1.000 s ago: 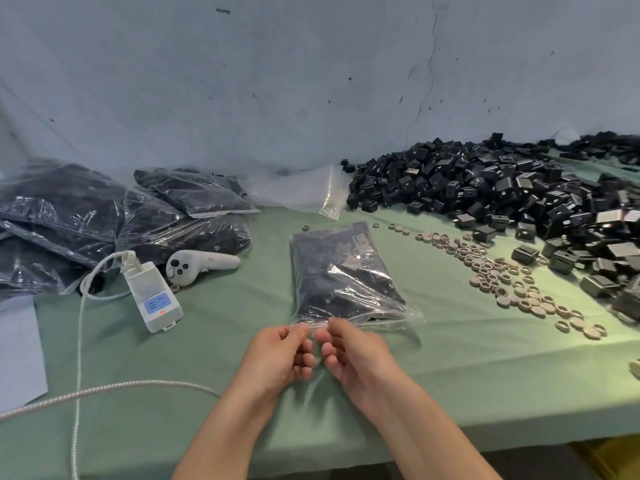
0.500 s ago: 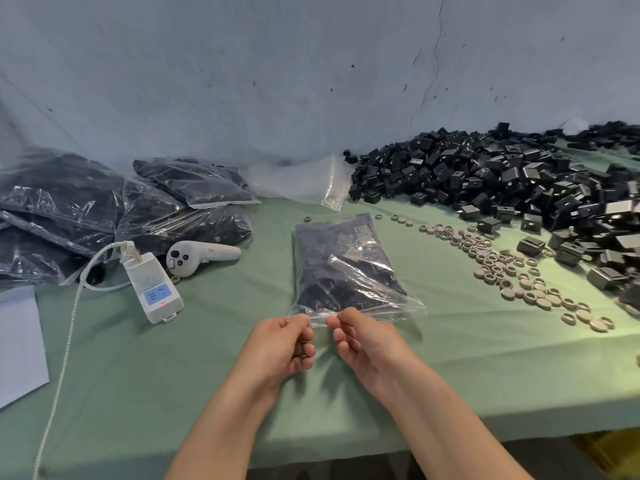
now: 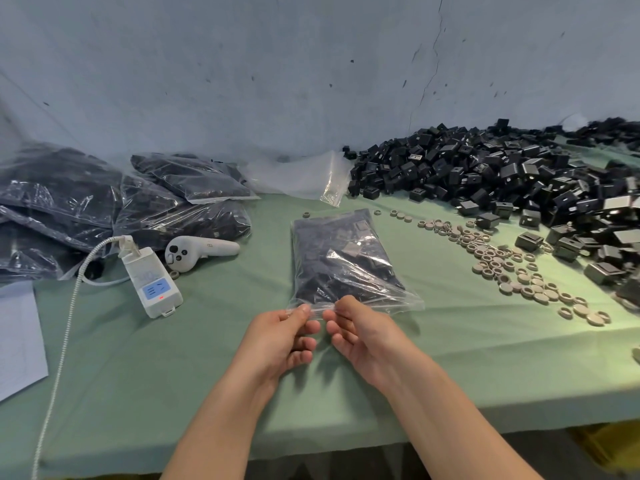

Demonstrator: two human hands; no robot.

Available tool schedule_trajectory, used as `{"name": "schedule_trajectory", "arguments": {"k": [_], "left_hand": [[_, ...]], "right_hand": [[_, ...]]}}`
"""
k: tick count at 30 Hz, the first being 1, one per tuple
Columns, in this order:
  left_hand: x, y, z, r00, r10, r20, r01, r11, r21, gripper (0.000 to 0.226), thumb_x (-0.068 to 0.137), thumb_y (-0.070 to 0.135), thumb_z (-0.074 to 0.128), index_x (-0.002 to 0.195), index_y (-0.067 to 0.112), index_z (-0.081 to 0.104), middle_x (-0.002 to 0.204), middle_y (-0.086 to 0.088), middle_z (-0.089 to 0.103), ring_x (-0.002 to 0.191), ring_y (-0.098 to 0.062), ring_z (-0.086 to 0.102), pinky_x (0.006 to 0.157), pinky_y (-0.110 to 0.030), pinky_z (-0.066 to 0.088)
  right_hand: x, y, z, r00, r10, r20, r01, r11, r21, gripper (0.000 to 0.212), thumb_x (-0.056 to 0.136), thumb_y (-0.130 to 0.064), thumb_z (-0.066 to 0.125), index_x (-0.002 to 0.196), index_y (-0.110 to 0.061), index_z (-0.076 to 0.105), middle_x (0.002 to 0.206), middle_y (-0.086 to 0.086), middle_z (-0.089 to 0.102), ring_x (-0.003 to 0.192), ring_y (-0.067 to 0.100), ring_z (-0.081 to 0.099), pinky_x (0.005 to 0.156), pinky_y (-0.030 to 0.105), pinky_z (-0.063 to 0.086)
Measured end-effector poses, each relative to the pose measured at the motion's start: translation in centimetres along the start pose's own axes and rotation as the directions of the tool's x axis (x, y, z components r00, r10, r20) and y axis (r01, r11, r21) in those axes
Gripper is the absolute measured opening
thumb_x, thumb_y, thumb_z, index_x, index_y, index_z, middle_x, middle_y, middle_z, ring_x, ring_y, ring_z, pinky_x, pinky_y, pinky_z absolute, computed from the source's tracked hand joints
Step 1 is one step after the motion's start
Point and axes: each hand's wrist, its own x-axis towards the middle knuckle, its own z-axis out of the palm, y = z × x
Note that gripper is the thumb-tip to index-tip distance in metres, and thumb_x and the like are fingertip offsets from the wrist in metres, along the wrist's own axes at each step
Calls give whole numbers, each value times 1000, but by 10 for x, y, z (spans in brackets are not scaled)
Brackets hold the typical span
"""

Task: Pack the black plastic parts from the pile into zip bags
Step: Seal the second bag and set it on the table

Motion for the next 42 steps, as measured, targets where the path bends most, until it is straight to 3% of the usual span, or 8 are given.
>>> {"name": "schedule_trajectory", "arguments": {"k": [6, 10, 13, 21, 42], "left_hand": [[2, -1, 1, 1000, -17, -23, 16, 999, -30, 18, 100, 20, 57, 89, 8, 63, 62, 2, 65, 45, -7, 53, 40, -17, 46], [2, 1, 7, 987, -152, 50, 160, 928, -336, 17, 98, 13, 58, 89, 0, 64, 55, -1, 59, 41, -3, 53, 39, -13, 47], [3, 0, 16, 980, -175, 99, 201, 874, -443, 20, 98, 10, 57, 85, -3, 65, 54, -2, 58, 40, -2, 53, 37, -11, 46], [6, -7, 20, 996, -88, 3, 85, 956, -282, 23, 98, 14, 59, 91, -5, 70, 58, -3, 59, 42, -2, 55, 41, -12, 47], [6, -5, 22, 996, -84, -28, 76, 972, -222, 26, 100, 11, 54, 83, -2, 68, 55, -4, 59, 40, -2, 53, 41, -12, 45]], "right_hand": [[1, 3, 0, 1000, -12, -10, 12, 1000, -10, 19, 92, -5, 57, 76, -3, 66, 60, 0, 70, 49, 7, 58, 45, 18, 47], [1, 4, -1, 999, -32, 14, 32, 999, 11, 32, 92, -1, 56, 65, -3, 71, 63, 3, 71, 48, 6, 59, 45, 16, 47], [-1, 5, -1, 999, -36, 23, 36, 999, 13, 23, 92, 0, 57, 73, -1, 70, 60, 4, 68, 47, 7, 60, 46, 15, 47], [-3, 6, -2, 998, -56, 37, 56, 998, -6, 28, 100, -11, 56, 77, -1, 68, 57, 4, 67, 46, 6, 60, 45, 14, 47], [-1, 8, -1, 997, -77, 14, 76, 997, 17, 26, 98, -9, 59, 76, 1, 68, 60, 6, 69, 46, 8, 62, 47, 14, 49]]}}
